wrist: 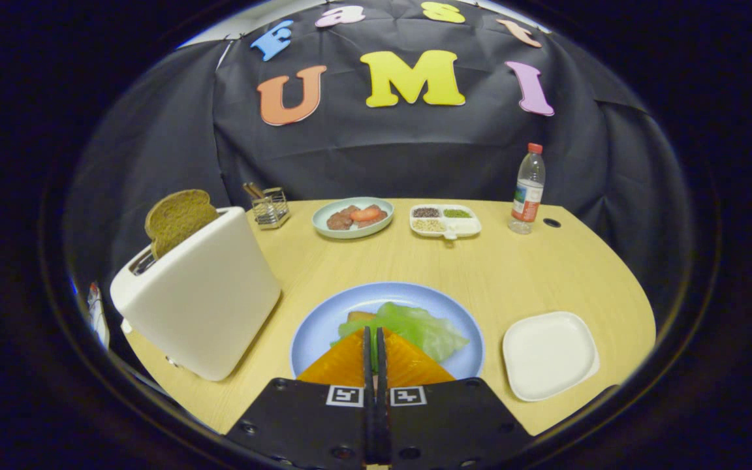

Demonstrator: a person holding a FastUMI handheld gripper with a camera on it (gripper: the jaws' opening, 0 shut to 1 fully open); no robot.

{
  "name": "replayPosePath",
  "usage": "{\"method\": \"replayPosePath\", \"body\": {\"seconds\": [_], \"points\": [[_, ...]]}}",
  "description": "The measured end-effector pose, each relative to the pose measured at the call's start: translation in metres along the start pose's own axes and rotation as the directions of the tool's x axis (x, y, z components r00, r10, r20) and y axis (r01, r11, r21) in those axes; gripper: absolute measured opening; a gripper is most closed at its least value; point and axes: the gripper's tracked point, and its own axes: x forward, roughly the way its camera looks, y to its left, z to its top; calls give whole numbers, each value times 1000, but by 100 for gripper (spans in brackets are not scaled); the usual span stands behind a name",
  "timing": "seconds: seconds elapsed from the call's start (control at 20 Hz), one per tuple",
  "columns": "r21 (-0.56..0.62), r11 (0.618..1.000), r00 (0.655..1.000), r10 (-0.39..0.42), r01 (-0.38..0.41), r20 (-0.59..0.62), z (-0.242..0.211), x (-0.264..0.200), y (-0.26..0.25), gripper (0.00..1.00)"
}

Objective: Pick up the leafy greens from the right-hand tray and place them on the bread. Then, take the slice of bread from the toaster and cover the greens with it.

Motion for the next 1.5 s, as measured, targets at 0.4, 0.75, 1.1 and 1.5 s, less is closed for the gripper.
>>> {"method": "replayPosePath", "body": {"seconds": [0.4, 0.75, 1.1, 1.5], "points": [[30, 998, 997, 58, -57, -58, -19, -8, 11, 0], [131, 987, 987, 109, -93, -119, -39, -5, 13, 29], [92, 988, 991, 126, -120, -54, -21, -24, 15, 90], [36, 991, 989, 124, -127, 76, 44, -73, 43, 95]]}}
